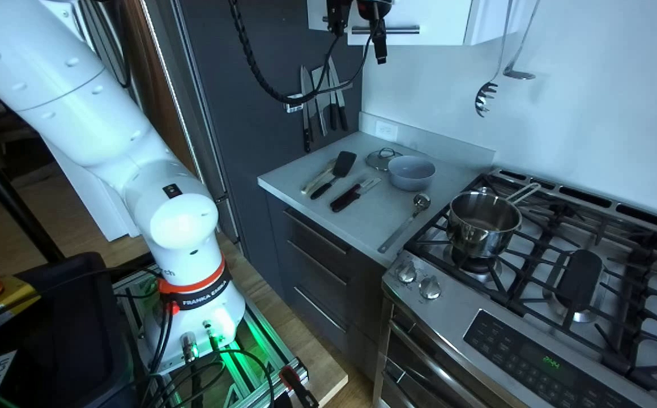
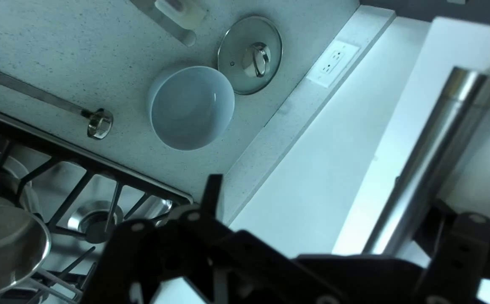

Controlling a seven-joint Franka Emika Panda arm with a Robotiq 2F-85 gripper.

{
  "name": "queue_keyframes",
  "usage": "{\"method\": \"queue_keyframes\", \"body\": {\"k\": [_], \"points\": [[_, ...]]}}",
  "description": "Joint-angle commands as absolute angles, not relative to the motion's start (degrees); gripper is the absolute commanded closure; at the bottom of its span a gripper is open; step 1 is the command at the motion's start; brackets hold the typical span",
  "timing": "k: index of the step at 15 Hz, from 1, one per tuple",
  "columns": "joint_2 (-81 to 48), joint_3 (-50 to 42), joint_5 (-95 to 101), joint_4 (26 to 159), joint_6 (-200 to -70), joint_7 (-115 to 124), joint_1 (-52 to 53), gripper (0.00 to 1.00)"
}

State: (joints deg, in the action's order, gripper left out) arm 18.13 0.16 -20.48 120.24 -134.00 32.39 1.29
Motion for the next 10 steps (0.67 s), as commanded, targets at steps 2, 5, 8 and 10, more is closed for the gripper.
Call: {"method": "queue_keyframes", "body": {"k": [2,5,8,10], "points": [[17.68,-3.73,-22.69,117.72,-125.61,25.66,-0.89,0.0],[16.54,-5.52,-24.2,116.65,-122.24,22.13,-1.53,0.0],[15.28,-6.78,-26.27,116.51,-119.58,18.72,-1.85,0.0],[15.08,-7.48,-27.31,115.95,-118.78,16.73,-2.35,0.0]]}}
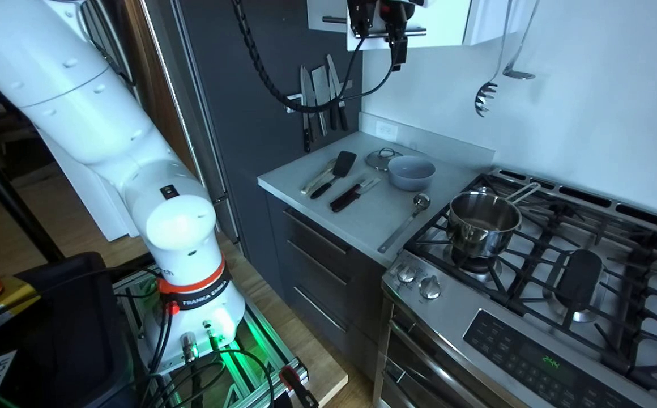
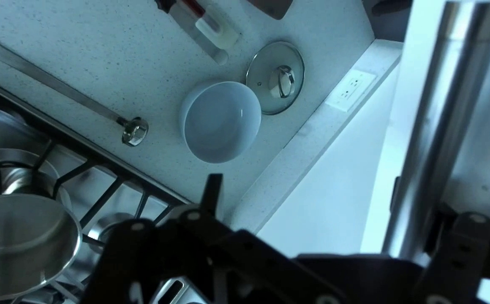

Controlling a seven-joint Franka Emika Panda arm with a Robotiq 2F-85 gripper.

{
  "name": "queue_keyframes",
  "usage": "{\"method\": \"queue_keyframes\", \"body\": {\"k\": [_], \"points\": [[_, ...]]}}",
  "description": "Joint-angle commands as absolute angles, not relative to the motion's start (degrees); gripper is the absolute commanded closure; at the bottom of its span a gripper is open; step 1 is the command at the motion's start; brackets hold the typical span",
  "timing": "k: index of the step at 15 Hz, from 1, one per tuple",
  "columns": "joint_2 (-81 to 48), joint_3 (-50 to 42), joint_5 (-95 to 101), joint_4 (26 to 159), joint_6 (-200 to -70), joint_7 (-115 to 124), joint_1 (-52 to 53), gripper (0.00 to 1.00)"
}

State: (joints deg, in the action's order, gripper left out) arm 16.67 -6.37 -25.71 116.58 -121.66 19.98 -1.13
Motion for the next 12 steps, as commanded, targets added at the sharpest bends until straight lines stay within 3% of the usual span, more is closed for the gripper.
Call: {"method": "queue_keyframes", "body": {"k": [1,12], "points": [[15.21,-7.62,-27.63,115.64,-118.37,16.01,-2.49,0.0],[15.16,-10.16,-28.93,114.36,-116.12,9.13,-4.45,0.0]]}}
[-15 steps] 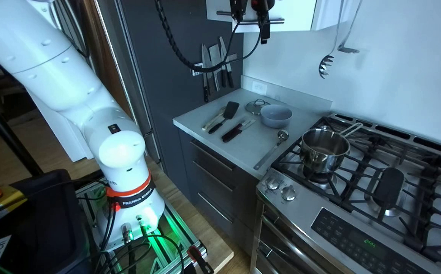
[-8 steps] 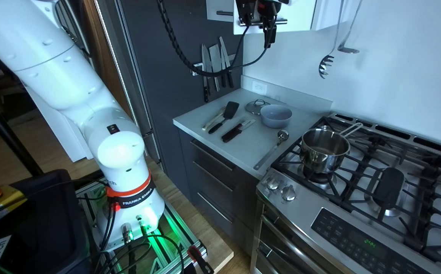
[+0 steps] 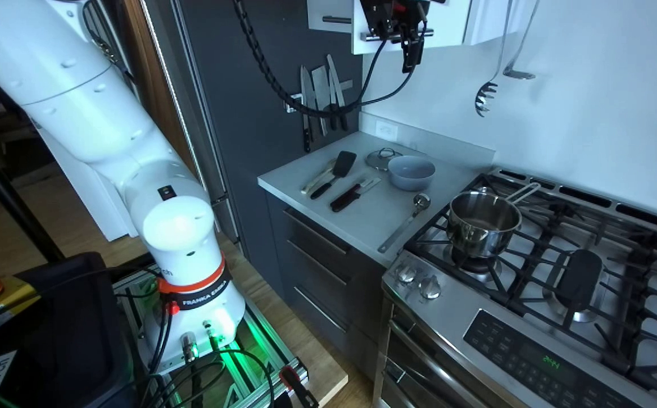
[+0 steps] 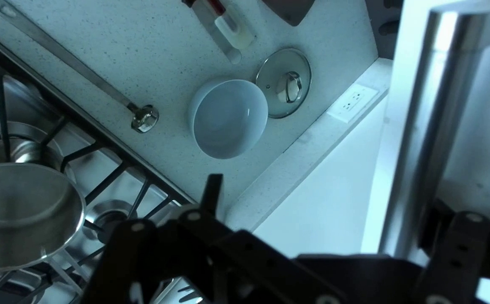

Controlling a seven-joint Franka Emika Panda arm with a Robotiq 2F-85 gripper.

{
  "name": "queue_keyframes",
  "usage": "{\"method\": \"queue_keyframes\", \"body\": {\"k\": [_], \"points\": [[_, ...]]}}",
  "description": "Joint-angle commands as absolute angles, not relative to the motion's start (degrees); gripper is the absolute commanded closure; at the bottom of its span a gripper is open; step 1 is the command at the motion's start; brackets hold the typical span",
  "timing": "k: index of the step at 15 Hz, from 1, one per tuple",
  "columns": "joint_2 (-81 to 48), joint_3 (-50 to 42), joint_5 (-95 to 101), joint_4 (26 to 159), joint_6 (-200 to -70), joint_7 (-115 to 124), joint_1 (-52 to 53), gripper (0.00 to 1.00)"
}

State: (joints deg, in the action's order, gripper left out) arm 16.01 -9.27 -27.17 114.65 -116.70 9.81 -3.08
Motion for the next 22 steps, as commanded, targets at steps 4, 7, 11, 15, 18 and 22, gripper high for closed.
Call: {"method": "queue_keyframes", "body": {"k": [4,7,11,15,18,22], "points": [[15.77,-10.15,-30.97,114.38,-117.99,9.32,-4.81,0.0],[16.08,-10.54,-32.34,114.07,-121.08,8.76,-5.4,0.0],[16.33,-11.02,-32.8,113.75,-123.58,8.13,-5.68,0.0],[18.41,-11.61,-30.84,114.65,-122.26,8.34,-6.81,0.0],[20.48,-12.17,-30.59,115.77,-123.11,8.34,-7.79,0.0],[19.91,-12.54,-31.17,114.21,-123.26,8.99,-8.05,0.0]]}}
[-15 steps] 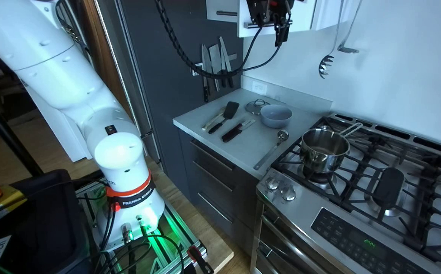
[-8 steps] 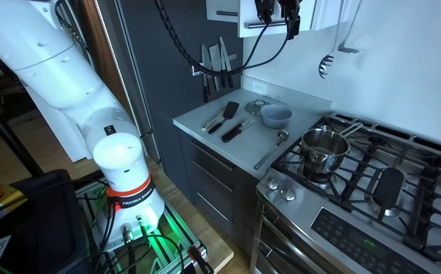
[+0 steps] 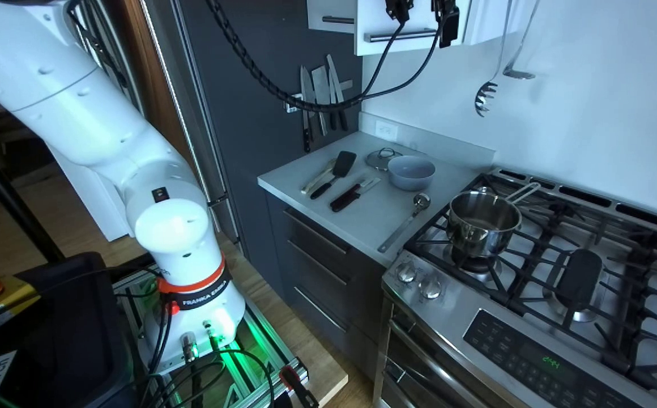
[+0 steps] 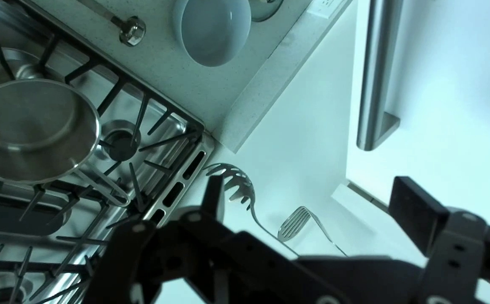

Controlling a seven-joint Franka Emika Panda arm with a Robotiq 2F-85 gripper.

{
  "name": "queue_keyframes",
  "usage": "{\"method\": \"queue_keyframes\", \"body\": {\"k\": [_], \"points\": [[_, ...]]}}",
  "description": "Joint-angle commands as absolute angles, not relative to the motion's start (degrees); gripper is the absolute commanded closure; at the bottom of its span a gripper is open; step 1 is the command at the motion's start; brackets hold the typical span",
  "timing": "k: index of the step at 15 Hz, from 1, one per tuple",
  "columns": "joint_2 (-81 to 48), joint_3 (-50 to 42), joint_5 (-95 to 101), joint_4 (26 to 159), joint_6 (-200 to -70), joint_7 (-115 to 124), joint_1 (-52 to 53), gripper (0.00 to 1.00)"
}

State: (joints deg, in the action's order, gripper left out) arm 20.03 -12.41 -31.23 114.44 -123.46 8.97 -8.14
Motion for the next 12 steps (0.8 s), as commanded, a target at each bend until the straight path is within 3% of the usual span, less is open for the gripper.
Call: {"method": "queue_keyframes", "body": {"k": [1,5,12], "points": [[20.48,-12.7,-31.16,114.41,-123.37,9.01,-8.27,0.0],[21.31,-13.1,-30.95,114.34,-121.86,6.74,-7.81,0.0],[27.76,-15.69,-26.22,110.42,-105.43,-9.59,-7.7,0.0]]}}
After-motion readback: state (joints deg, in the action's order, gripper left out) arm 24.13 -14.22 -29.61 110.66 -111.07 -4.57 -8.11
